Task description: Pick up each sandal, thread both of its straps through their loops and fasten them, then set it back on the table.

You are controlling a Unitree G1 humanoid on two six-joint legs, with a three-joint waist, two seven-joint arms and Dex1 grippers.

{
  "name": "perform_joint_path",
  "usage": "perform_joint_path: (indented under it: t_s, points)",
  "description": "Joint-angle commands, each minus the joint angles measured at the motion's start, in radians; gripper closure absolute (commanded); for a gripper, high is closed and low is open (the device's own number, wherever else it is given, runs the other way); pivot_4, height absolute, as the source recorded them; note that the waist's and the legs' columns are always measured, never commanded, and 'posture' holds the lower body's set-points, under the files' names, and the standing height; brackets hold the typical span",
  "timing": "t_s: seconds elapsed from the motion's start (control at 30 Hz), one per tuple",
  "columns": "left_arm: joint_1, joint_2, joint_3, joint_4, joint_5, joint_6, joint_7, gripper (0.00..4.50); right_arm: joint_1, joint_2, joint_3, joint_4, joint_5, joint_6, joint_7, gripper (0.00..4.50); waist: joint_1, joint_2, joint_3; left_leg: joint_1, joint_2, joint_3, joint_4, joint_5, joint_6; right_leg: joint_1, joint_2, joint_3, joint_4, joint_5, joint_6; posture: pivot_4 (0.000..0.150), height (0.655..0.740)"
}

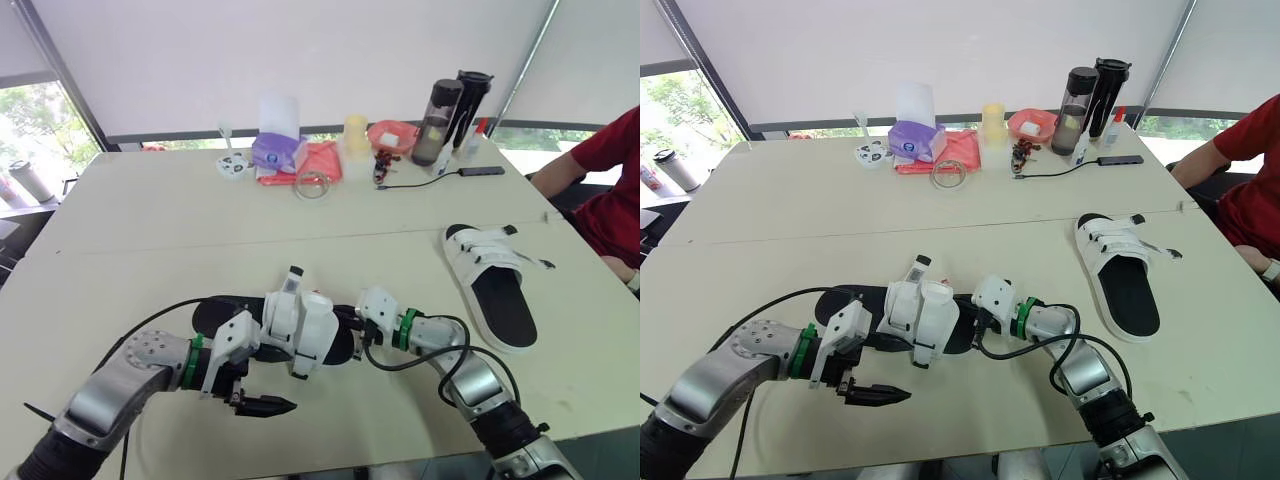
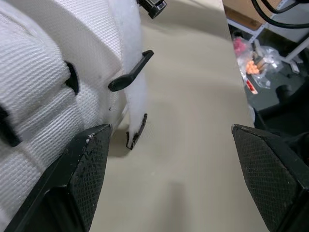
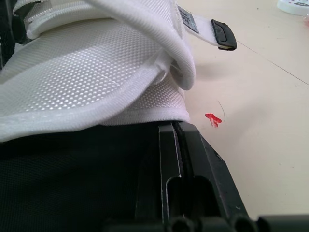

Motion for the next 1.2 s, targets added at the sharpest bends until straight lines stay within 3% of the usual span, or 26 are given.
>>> perform_joint_path:
  t_s: [0.03, 0.33, 0.43, 0.63, 0.67, 0.83, 1.07, 1.2]
  points:
    - [-0.036, -0.028, -0.028, 0.044, 0.039, -0.034, 0.013, 0.4, 0.053, -0.022, 0.047, 0.075, -0.047, 0.066, 0.019, 4.5, 0.002, 0.001, 0.0, 0.0, 0.0, 0.0, 0.0, 0.0, 0.0, 0.0, 0.0, 0.0, -0.001, 0.0, 0.0, 0.15, 0.74]
    - [-0.096, -0.075, -0.079, 0.098, 0.036, -0.009, -0.023, 0.4, 0.061, -0.02, 0.04, 0.067, -0.047, 0.071, 0.008, 4.5, 0.005, 0.001, 0.0, 0.0, 0.0, 0.0, 0.0, 0.0, 0.0, 0.001, 0.0, 0.0, 0.0, 0.0, 0.0, 0.15, 0.74]
    - [-0.104, -0.093, -0.083, 0.112, 0.032, 0.002, -0.02, 1.21, 0.064, -0.019, 0.04, 0.064, -0.048, 0.072, 0.004, 4.5, 0.005, 0.001, 0.0, 0.0, 0.0, 0.0, 0.001, 0.0, 0.0, 0.002, 0.0, 0.0, 0.0, 0.0, 0.0, 0.15, 0.74]
    - [-0.105, -0.106, -0.078, 0.118, 0.018, 0.034, 0.0, 4.3, 0.07, -0.018, 0.039, 0.058, -0.048, 0.077, 0.0, 4.5, 0.001, 0.001, 0.0, -0.001, 0.0, 0.0, 0.0, 0.0, 0.0, 0.0, 0.0, 0.0, 0.0, 0.0, 0.0, 0.15, 0.74]
    - [-0.104, -0.106, -0.079, 0.119, 0.02, 0.034, 0.002, 4.45, 0.071, -0.018, 0.04, 0.058, -0.048, 0.077, 0.0, 4.5, 0.002, 0.001, 0.0, -0.001, 0.0, 0.0, 0.0, 0.0, 0.0, 0.0, 0.0, 0.0, 0.0, 0.0, 0.0, 0.15, 0.74]
    - [-0.08, -0.082, -0.083, 0.086, 0.01, 0.061, -0.005, 4.45, 0.069, -0.018, 0.041, 0.059, -0.048, 0.077, 0.0, 4.5, 0.001, 0.001, 0.0, -0.001, 0.0, 0.0, 0.0, 0.0, 0.0, 0.001, 0.0, 0.0, 0.0, 0.0, 0.0, 0.15, 0.74]
    - [0.047, 0.059, -0.084, -0.051, -0.057, 0.135, -0.083, 4.45, 0.059, -0.02, 0.041, 0.07, -0.048, 0.072, 0.0, 4.5, -0.005, 0.002, 0.0, -0.001, 0.0, 0.0, -0.001, -0.002, 0.0, -0.001, 0.0, 0.0, 0.0, -0.002, -0.003, 0.15, 0.74]
    - [0.093, 0.075, -0.069, -0.08, -0.087, 0.169, -0.067, 4.45, 0.051, -0.017, 0.041, 0.078, -0.048, 0.07, 0.0, 4.5, -0.002, 0.001, 0.0, -0.001, 0.0, 0.0, -0.001, -0.003, 0.0, -0.001, 0.0, 0.0, 0.0, -0.002, -0.003, 0.15, 0.74]
